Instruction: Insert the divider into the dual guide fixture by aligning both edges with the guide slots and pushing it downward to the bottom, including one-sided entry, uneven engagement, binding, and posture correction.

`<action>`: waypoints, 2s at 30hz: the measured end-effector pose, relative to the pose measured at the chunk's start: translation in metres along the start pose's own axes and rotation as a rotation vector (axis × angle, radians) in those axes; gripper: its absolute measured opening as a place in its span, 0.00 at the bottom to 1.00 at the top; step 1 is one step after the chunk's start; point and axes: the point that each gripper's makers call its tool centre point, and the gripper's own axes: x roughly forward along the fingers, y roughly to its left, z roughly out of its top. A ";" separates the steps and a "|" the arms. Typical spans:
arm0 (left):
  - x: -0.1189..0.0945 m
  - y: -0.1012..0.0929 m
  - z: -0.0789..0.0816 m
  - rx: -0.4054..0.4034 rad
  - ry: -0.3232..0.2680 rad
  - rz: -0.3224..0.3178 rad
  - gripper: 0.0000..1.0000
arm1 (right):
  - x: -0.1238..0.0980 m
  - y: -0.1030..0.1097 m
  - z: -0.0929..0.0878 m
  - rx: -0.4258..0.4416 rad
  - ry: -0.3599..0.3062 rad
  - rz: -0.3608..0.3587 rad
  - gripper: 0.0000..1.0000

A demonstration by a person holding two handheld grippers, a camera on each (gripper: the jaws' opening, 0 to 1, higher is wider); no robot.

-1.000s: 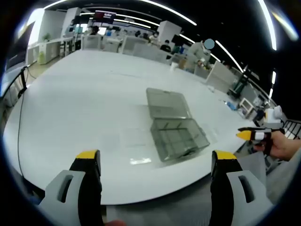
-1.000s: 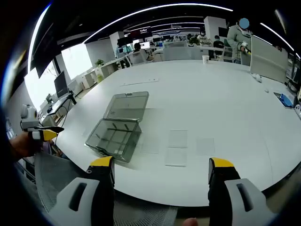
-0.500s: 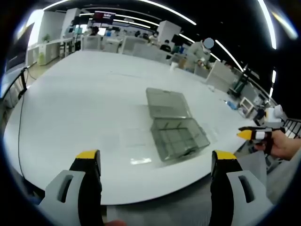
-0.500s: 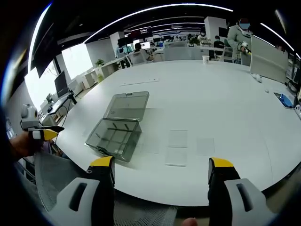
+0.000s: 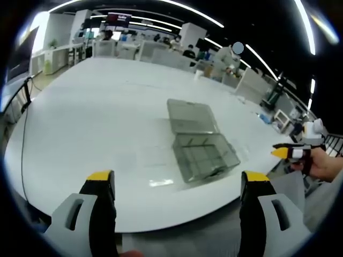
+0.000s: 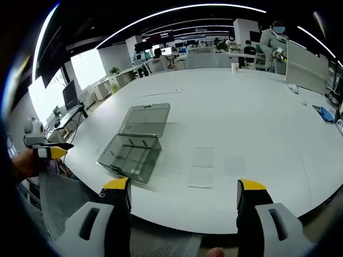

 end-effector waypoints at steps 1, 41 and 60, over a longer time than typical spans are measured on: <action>0.000 0.000 0.000 0.000 0.000 0.000 0.95 | 0.000 0.000 0.000 0.000 0.000 0.000 0.79; 0.001 0.001 0.001 -0.021 0.002 0.003 0.94 | 0.004 0.003 -0.001 0.009 0.020 0.034 0.76; 0.002 -0.003 0.003 -0.049 0.013 -0.017 0.93 | 0.018 -0.001 -0.003 0.040 0.039 0.067 0.70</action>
